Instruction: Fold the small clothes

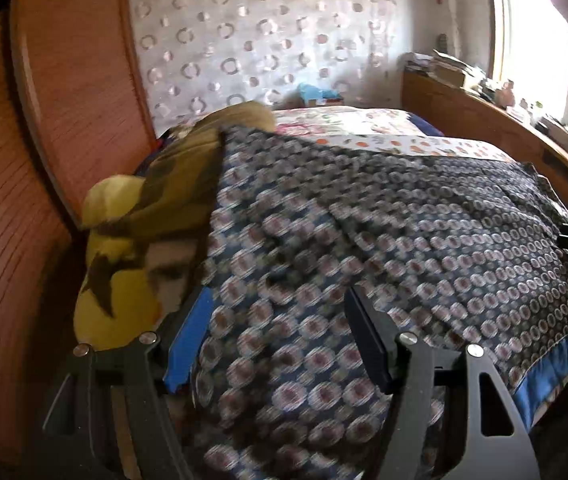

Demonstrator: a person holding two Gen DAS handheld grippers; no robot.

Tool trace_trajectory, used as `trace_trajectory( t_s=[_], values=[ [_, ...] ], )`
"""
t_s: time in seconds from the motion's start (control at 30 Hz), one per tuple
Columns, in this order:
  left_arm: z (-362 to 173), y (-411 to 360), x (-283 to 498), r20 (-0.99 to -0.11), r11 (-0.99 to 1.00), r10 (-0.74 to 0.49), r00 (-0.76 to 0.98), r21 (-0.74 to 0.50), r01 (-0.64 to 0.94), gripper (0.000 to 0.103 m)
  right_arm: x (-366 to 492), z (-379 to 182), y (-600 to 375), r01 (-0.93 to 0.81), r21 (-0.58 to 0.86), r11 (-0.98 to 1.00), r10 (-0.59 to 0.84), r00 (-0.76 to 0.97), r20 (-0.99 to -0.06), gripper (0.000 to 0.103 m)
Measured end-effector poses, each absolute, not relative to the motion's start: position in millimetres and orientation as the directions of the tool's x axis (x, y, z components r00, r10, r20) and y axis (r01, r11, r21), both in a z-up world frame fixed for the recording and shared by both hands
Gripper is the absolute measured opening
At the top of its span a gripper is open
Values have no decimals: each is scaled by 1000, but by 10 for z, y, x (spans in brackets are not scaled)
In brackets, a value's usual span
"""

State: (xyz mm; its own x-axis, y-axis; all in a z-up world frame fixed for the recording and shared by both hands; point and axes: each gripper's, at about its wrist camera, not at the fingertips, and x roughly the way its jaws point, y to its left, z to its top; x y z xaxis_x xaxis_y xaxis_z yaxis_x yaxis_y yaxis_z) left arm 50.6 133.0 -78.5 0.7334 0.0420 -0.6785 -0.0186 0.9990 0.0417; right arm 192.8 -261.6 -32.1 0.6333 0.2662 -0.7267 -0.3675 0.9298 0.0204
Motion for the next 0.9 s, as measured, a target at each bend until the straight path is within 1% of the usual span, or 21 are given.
trace_trajectory(
  t_s=[0.23, 0.4, 0.73, 0.8, 0.83, 0.87, 0.9],
  values=[
    [-1008, 1634, 312, -713, 996, 59, 699, -9, -93, 69, 1923, -324, -2618, -368, 21, 930, 267, 633, -726, 56],
    [-1156, 1689, 223, -738, 994, 58, 672, -22, -109, 69, 1926, -324, -2624, -368, 21, 929, 268, 633, -726, 56],
    [-1179, 1699, 156, -730, 992, 17, 683, -72, -102, 68, 1920, -325, -2628, -369, 22, 929, 269, 633, -726, 57],
    [-1168, 1709, 161, -725, 991, 4, 688, -90, -100, 58, 1918, -325, -2629, -369, 23, 929, 269, 633, -726, 57],
    [-1164, 1713, 166, -725, 990, -3, 689, -99, -100, 55, 1918, -325, -2630, -369, 23, 929, 269, 633, -726, 57],
    [-1158, 1721, 168, -724, 989, -14, 689, -112, -98, 47, 1916, -325, -2630, -369, 23, 929, 269, 633, -726, 57],
    [-1148, 1724, 169, -724, 988, -24, 689, -123, -96, 37, 1920, -323, -2633, -369, 21, 929, 268, 633, -726, 57]
  ],
)
